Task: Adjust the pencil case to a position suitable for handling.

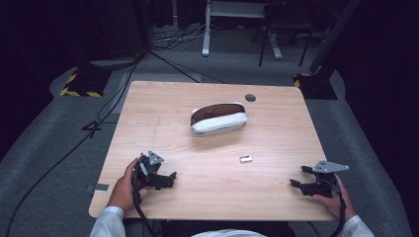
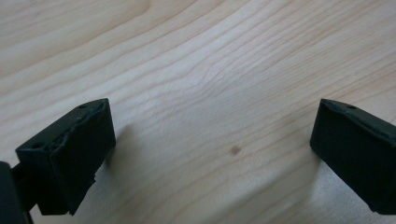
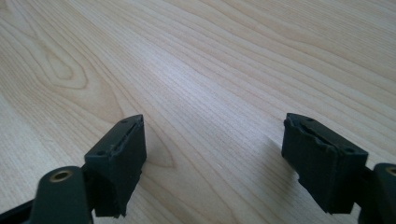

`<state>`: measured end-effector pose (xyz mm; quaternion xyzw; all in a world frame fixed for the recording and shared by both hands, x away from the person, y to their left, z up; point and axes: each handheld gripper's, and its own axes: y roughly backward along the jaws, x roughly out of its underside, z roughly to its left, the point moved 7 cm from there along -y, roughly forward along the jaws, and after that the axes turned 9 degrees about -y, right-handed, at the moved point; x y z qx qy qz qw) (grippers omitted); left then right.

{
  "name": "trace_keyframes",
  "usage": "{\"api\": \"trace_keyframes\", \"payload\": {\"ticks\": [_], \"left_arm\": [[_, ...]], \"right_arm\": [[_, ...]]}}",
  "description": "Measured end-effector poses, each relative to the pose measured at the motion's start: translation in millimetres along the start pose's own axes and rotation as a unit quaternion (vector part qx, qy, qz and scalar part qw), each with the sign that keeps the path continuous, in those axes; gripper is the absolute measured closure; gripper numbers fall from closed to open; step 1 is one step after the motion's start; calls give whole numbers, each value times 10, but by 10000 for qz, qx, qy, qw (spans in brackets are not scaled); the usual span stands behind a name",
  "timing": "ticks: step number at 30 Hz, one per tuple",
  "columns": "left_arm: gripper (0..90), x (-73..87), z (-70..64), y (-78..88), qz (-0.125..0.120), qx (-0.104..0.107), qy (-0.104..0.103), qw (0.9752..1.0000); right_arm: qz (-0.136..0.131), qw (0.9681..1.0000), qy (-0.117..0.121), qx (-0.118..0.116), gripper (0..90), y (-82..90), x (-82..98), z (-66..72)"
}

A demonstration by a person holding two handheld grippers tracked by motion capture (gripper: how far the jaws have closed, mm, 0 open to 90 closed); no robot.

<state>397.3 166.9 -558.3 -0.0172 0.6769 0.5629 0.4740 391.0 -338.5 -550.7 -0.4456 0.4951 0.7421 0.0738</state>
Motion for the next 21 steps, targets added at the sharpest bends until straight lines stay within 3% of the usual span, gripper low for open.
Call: {"api": "trace_keyframes", "payload": {"ticks": [5, 9, 12, 15, 21], "left_arm": [[2, -95, 41, -84, -8, 342, -422, 9985], [1, -194, 39, -171, -10, 336, -441, 9985], [1, -231, -13, -202, -38, 298, -314, 9991], [1, -220, -80, -182, -34, 470, -550, 9974], [2, -203, -154, -159, -42, 632, -726, 9953]], "right_arm": [[0, 10000, -1, 0, 225, 0, 0, 1], [-7, 10000, -32, 15, 226, -11, -9, 3], [8, 10000, 10, 10, 240, -19, -20, 10], [40, 9999, 84, -48, 248, -30, -34, 36], [107, 9995, 225, -209, 232, -160, -133, 148]]}}
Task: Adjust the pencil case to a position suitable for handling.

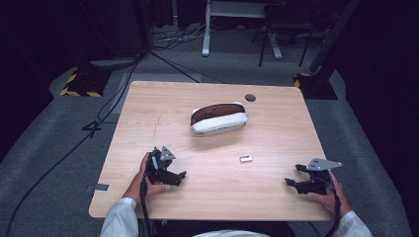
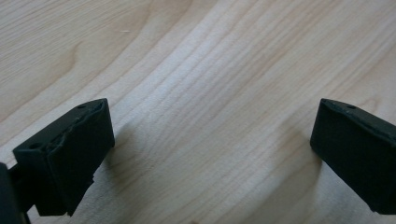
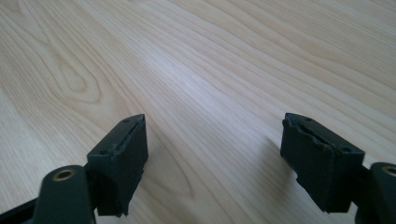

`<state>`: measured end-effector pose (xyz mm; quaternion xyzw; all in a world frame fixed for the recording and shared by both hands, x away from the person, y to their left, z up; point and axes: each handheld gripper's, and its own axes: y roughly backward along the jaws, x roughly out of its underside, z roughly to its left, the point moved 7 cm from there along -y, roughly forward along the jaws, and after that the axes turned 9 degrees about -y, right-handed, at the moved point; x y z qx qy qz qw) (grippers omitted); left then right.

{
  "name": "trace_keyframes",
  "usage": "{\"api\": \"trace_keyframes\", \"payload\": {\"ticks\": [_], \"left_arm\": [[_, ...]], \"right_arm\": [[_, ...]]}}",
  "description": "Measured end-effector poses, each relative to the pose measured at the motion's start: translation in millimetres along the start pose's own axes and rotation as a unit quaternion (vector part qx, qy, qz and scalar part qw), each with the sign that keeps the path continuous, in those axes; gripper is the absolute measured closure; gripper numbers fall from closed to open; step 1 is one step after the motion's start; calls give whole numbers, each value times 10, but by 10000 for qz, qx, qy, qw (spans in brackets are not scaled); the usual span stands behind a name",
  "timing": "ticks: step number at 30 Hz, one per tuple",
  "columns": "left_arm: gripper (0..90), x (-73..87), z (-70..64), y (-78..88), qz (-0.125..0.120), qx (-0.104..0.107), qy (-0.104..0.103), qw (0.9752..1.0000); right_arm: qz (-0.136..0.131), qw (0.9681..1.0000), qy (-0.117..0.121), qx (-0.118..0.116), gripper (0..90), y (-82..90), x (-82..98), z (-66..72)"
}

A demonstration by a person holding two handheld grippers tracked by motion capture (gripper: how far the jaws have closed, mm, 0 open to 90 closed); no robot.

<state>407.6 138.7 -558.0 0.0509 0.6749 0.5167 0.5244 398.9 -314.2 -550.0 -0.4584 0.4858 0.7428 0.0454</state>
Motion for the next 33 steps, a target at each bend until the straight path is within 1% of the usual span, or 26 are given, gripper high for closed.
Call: {"api": "trace_keyframes", "payload": {"ticks": [1, 2, 3, 4, 5, 8, 10, 13, 16, 17, 19, 20, 22, 23, 27, 30, 31, 32, 33], "left_arm": [[2, 2, -2, 4, 4, -5, -45, 10000], [2, 2, -3, 5, 2, -32, -46, 10000], [3, 2, -16, 1, -16, -5, -3, 10000], [3, 4, -18, 6, -4, -5, -37, 10000], [6, 5, -20, 7, -4, -25, -26, 10000], [6, 5, -27, 7, -9, -25, 2, 10000], [6, 5, -26, 7, -12, -36, -5, 10000], [6, 6, -27, 8, -8, -42, -8, 10000], [6, 5, -27, 7, -16, -45, -4, 10000], [6, 5, -27, 7, -15, -45, -3, 10000], [6, 6, -27, 9, -9, -45, -6, 10000], [6, 5, -28, 8, -18, -48, -1, 10000], [7, 5, -33, 8, -24, -46, 15, 10000], [6, 6, -31, 12, -6, -52, -14, 10000], [6, 5, -42, 10, -14, -13, -6, 10000], [6, 2, -46, 8, -17, 7, -10, 10000], [6, 1, -38, 9, 10, 14, -69, 10000], [6, -4, -38, 4, 1, 19, -77, 10000], [6, -9, -40, -1, -12, 16, -64, 10000]], "right_arm": [[20, 10000, 43, -40, 230, -43, -34, 32], [24, 9999, 62, -80, 230, -124, -100, 96], [46, 9999, 92, -104, 230, -169, -137, 137], [46, 9999, 92, -104, 230, -169, -137, 137], [32, 9997, 185, -185, 229, -267, -214, 224], [59, 9990, 307, -329, 229, -396, -318, 328], [83, 9985, 366, -400, 229, -520, -423, 403], [107, 9982, 406, -436, 229, -676, -555, 509], [150, 9974, 492, -496, 229, -837, -683, 681], [152, 9973, 501, -523, 229, -870, -707, 719], [127, 9976, 477, -493, 230, -961, -780, 794], [130, 9978, 448, -479, 229, -993, -803, 830], [113, 9976, 479, -491, 236, -1036, -833, 890], [101, 9976, 474, -489, 242, -1052, -846, 913], [87, 9979, 441, -476, 284, -1087, -878, 966], [32, 9978, 453, -491, 379, -1096, -896, 995], [28, 9979, 435, -481, 425, -1096, -900, 999], [21, 9977, 447, -506, 450, -1091, -902, 1011], [22, 9978, 458, -488, 451, -1086, -899, 1013]]}}
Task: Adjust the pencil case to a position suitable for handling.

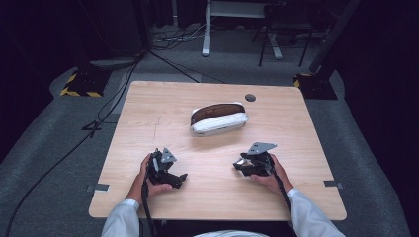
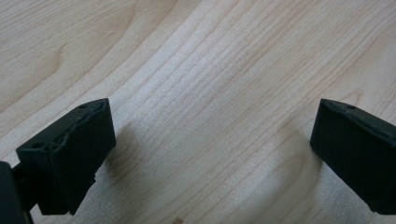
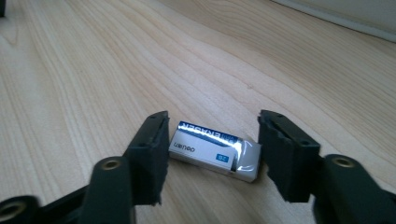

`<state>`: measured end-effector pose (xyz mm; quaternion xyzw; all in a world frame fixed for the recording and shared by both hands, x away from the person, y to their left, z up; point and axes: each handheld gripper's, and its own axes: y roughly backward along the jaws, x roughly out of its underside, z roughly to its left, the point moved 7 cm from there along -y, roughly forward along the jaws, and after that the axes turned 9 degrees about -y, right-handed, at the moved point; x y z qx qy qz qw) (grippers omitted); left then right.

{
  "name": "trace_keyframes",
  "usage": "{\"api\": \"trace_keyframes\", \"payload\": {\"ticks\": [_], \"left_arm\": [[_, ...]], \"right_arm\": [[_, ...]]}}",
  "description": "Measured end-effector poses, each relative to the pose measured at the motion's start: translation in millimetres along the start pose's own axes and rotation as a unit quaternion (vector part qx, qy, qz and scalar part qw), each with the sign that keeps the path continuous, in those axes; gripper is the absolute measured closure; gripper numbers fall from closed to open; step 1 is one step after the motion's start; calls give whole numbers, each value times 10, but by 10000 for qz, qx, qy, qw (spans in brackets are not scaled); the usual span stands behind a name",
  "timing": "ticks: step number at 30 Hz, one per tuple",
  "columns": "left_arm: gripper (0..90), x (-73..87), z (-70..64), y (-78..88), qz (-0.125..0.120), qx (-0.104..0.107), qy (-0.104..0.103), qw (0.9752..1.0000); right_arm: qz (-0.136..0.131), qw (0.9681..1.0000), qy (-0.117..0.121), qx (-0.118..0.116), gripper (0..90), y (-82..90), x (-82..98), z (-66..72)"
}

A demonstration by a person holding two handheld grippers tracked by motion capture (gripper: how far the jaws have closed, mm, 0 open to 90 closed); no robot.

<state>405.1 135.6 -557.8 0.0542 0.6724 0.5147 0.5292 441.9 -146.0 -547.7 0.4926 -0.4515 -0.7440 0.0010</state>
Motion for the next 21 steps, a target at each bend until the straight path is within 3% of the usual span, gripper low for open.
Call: {"api": "trace_keyframes", "payload": {"ticks": [4, 8, 9, 10, 12, 13, 14, 15, 17, 21], "left_arm": [[54, -20, 12, 2, -97, 85, -76, 9999], [197, -71, 40, 6, -263, 169, -45, 9995], [197, -106, 36, 3, -294, 304, -26, 9991], [162, -145, 43, 1, -331, 309, -52, 9990], [187, -299, 73, 19, -499, 213, -210, 9983], [177, -352, 74, 27, -571, 260, -166, 9979], [176, -446, 96, 45, -667, 163, -168, 9975], [182, -446, 96, 45, -667, 163, -168, 9975], [183, -671, 145, 95, -933, 54, -225, 9954], [184, -995, 217, 140, -1144, -157, -393, 9925]], "right_arm": [[1, 10000, 22, -38, 462, 51, 43, -12], [38, 9999, 65, -69, 465, 122, 99, -47], [38, 9999, 74, -85, 466, 160, 131, -65], [46, 9999, 95, -105, 466, 206, 170, -85], [72, 9999, 106, -113, 467, 334, 271, -163], [75, 9999, 103, -103, 468, 370, 300, -188], [76, 9999, 84, -111, 468, 406, 331, -210], [47, 9999, 62, -78, 468, 466, 380, -260], [41, 10000, 7, -30, 468, 564, 460, -340], [16, 9999, -110, 94, 469, 745, 600, -499]]}}
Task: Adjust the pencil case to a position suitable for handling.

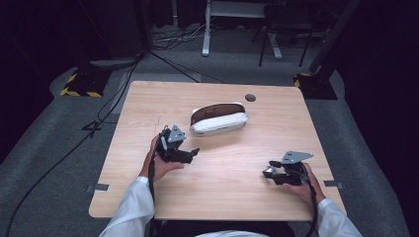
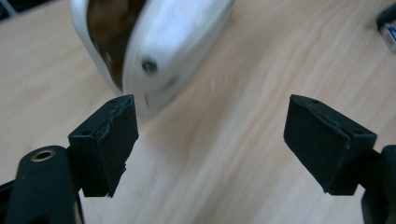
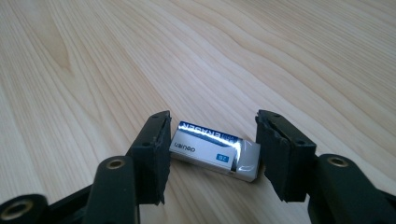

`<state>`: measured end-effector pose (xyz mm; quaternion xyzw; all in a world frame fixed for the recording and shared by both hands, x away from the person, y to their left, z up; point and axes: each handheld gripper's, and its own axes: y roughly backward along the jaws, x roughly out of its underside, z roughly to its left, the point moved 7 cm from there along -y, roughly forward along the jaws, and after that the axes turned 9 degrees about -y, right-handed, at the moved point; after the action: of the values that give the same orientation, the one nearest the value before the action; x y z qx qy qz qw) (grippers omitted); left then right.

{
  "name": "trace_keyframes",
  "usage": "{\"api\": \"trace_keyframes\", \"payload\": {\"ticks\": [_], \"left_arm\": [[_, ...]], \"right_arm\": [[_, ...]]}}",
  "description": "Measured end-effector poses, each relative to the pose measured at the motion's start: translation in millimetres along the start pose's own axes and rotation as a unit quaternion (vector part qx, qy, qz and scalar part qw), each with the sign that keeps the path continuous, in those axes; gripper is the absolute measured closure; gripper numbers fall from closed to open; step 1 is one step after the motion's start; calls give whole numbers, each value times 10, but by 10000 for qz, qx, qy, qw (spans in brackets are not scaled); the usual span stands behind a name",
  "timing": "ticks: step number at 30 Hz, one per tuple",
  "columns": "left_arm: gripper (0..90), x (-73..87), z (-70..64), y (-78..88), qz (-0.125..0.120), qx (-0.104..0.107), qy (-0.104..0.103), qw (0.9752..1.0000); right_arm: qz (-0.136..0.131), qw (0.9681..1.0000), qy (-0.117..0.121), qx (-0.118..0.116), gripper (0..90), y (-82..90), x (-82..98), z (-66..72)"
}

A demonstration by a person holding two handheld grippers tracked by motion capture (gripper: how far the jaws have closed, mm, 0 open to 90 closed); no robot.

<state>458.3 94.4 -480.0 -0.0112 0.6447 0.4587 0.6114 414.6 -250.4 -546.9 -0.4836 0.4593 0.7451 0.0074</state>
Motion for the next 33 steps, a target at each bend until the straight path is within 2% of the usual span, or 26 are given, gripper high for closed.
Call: {"api": "trace_keyframes", "payload": {"ticks": [2, 3, 5, 6, 11, 13, 15, 18, 20, 23, 24, 27, 30, 33], "left_arm": [[195, -164, 37, -27, -165, -14, -34, 9999], [197, -164, 37, -27, -165, -14, -34, 9999], [204, -280, 52, -80, -195, 44, -80, 9998], [204, -367, 45, -167, -135, 101, -200, 9997], [218, -482, 19, -429, 145, 87, -366, 9992], [218, -518, 16, -520, 167, -14, -449, 9989], [253, -551, 22, -589, 168, -28, -450, 9988], [323, -577, 24, -622, 97, 40, -421, 9991], [319, -588, 43, -672, 146, -63, -460, 9988], [300, -611, 53, -671, 96, 23, -418, 9991], [308, -614, 55, -675, 150, 44, -422, 9990], [333, -616, 70, -707, 249, -33, -537, 9982], [328, -625, 90, -721, 255, -82, -559, 9981], [278, -639, 150, -722, 201, -145, -396, 9989]], "right_arm": [[-4, 9999, -74, 81, 469, 92, 71, -84], [-4, 9999, -74, 81, 469, 92, 71, -84], [-30, 9997, -158, 177, 469, 187, 147, -172], [-63, 9994, -226, 239, 469, 264, 210, -239], [-142, 9985, -372, 363, 469, 404, 324, -375], [-183, 9979, -522, 323, 469, 436, 344, -415], [-221, 9976, -606, 253, 469, 441, 345, -427], [-230, 9977, -561, 302, 469, 435, 344, -424], [-232, 9979, -506, 340, 468, 432, 348, -418], [-232, 9979, -504, 337, 468, 432, 349, -417], [-234, 9979, -496, 337, 468, 432, 349, -417], [-240, 9979, -504, 328, 467, 430, 347, -418], [-235, 9980, -495, 327, 467, 428, 346, -417], [-250, 9979, -480, 345, 466, 425, 348, -412]]}}
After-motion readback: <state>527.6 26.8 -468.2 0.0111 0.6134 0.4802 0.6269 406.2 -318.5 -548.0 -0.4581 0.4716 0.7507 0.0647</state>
